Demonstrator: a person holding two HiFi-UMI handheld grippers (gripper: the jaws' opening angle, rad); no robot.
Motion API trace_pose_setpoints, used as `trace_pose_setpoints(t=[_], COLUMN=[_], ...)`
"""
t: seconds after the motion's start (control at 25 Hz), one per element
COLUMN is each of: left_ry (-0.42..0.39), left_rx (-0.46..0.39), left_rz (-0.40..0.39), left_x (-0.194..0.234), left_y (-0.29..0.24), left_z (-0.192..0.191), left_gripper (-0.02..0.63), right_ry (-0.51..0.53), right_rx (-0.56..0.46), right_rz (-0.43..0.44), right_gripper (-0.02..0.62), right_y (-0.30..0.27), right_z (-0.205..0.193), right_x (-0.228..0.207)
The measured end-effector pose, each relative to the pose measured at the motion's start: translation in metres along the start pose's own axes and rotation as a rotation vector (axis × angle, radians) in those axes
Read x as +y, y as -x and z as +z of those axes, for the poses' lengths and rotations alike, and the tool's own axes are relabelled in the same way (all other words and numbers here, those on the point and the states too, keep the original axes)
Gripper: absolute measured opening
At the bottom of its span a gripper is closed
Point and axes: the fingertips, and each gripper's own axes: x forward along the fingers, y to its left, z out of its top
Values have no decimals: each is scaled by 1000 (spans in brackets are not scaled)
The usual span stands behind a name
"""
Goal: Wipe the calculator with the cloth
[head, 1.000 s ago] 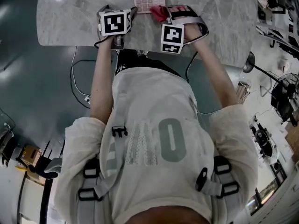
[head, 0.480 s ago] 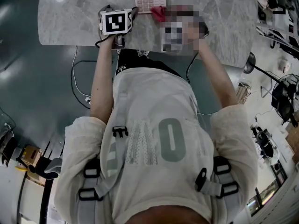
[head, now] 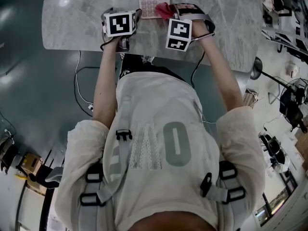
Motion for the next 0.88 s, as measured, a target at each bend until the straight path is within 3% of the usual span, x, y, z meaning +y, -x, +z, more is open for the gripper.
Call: trace_pose_setpoints(t=[0.24, 0.4, 0.72, 0.88], left_ry=[-32, -40, -76, -159], left_rx=[-190, -388, -793, -995], left_rz=[2, -6, 8, -3], left_x=[-3, -17, -45, -70], left_y=[39, 88, 209, 277], left_z=[79, 143, 220, 230], left_gripper=[460, 442, 232, 120], right_ry=[-86, -175, -497, -622], right_rx=[-12, -58, -265, -446], right_rz=[-157, -282, -593, -685], right_gripper=[54, 54, 55, 55], right_y=[34, 74, 190, 249], right_z=[-2, -4, -8, -2], right_x=[-75, -123, -191, -193])
